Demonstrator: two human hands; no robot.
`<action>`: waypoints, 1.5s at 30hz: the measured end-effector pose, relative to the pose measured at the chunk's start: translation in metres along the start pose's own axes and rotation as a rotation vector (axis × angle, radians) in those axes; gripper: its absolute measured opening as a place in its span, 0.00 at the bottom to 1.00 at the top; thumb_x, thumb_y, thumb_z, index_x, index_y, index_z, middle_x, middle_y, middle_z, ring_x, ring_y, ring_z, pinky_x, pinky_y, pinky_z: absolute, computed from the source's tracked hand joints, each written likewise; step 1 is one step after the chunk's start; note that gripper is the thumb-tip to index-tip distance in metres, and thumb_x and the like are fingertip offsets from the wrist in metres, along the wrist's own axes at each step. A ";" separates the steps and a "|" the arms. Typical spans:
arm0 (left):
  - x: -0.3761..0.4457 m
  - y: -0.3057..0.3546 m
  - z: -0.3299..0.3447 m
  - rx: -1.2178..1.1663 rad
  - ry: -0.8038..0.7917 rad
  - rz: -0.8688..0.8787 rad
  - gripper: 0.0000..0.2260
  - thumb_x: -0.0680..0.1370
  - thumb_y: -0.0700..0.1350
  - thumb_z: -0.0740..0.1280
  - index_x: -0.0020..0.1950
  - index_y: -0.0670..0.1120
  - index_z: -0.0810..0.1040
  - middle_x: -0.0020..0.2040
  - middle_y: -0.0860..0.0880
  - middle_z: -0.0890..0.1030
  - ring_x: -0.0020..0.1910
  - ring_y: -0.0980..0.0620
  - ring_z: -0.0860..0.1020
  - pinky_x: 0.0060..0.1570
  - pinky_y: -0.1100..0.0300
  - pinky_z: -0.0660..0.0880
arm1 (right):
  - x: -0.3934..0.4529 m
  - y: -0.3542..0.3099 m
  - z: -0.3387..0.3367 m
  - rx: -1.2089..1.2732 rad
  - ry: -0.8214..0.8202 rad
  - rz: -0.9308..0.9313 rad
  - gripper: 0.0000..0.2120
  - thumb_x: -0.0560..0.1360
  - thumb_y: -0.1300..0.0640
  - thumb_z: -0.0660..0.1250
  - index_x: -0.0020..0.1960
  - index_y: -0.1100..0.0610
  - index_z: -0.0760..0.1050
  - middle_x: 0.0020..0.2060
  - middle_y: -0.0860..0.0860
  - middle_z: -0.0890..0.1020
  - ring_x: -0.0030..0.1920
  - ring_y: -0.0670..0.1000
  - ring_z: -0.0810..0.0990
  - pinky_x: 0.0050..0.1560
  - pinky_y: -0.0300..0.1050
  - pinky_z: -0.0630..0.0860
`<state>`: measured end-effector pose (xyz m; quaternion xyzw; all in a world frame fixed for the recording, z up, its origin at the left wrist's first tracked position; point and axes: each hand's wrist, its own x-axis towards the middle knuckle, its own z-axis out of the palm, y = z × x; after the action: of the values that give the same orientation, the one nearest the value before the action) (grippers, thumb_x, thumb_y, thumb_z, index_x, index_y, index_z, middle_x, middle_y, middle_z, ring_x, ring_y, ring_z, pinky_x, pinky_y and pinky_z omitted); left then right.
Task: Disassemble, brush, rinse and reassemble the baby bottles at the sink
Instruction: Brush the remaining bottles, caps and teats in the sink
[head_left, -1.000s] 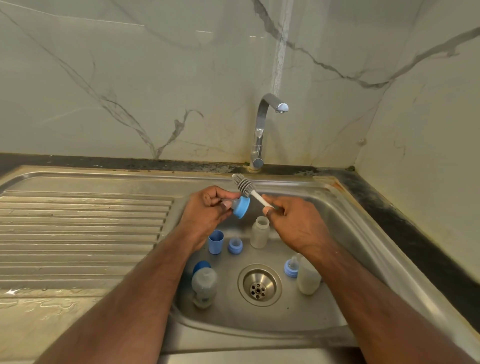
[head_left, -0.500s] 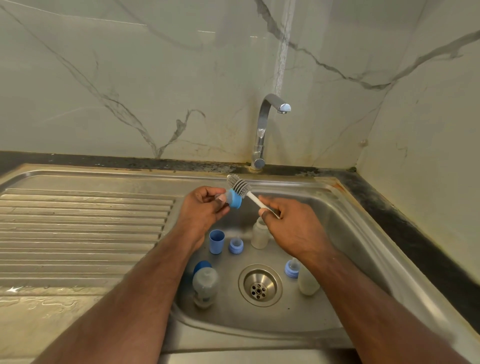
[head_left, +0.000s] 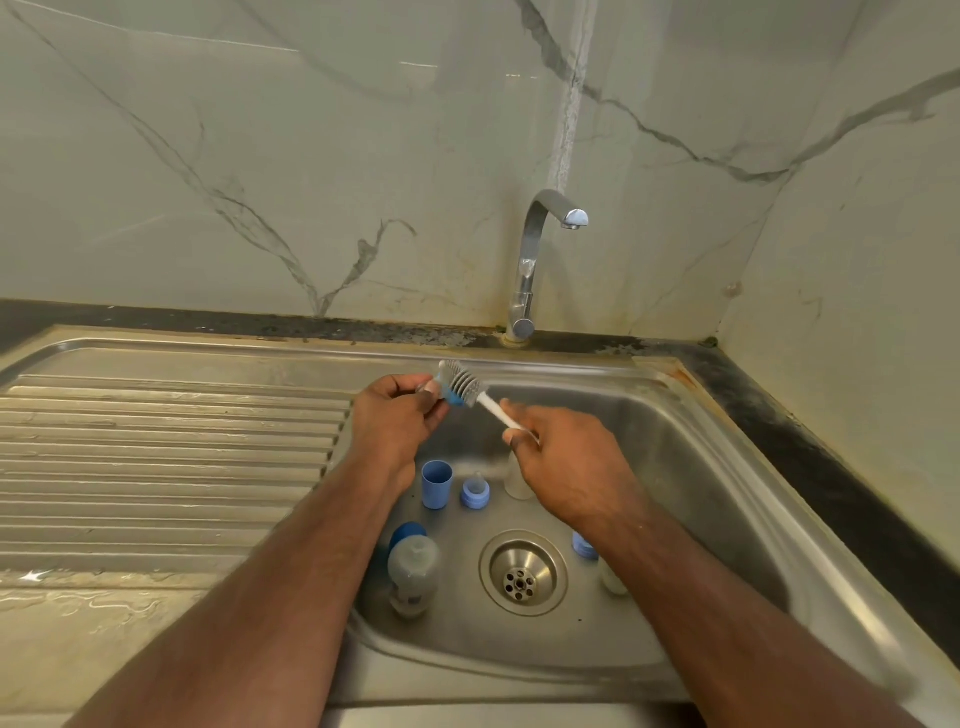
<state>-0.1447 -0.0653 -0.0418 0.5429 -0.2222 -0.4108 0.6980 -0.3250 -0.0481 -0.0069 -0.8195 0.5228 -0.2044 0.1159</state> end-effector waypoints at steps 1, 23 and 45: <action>0.000 0.001 0.000 -0.023 -0.004 -0.016 0.05 0.80 0.34 0.68 0.54 0.40 0.80 0.53 0.41 0.84 0.52 0.48 0.84 0.48 0.60 0.83 | 0.001 -0.001 0.002 -0.012 -0.019 -0.004 0.20 0.83 0.48 0.59 0.74 0.42 0.69 0.58 0.49 0.82 0.53 0.50 0.80 0.57 0.49 0.77; -0.001 0.010 -0.010 -0.172 -0.091 -0.088 0.07 0.82 0.35 0.65 0.58 0.41 0.78 0.56 0.39 0.83 0.54 0.45 0.84 0.50 0.54 0.83 | -0.003 0.018 -0.013 0.188 0.020 0.008 0.16 0.80 0.48 0.66 0.67 0.38 0.76 0.37 0.36 0.81 0.35 0.37 0.77 0.36 0.31 0.71; 0.000 0.008 -0.011 -0.207 -0.250 -0.157 0.11 0.81 0.42 0.68 0.61 0.39 0.79 0.53 0.39 0.86 0.52 0.44 0.86 0.56 0.50 0.82 | -0.006 0.003 -0.014 -0.267 -0.003 -0.052 0.21 0.84 0.48 0.54 0.76 0.38 0.62 0.51 0.46 0.75 0.45 0.48 0.76 0.45 0.46 0.78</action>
<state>-0.1337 -0.0578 -0.0380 0.4284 -0.2206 -0.5491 0.6829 -0.3359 -0.0432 0.0033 -0.8413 0.5235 -0.1346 0.0014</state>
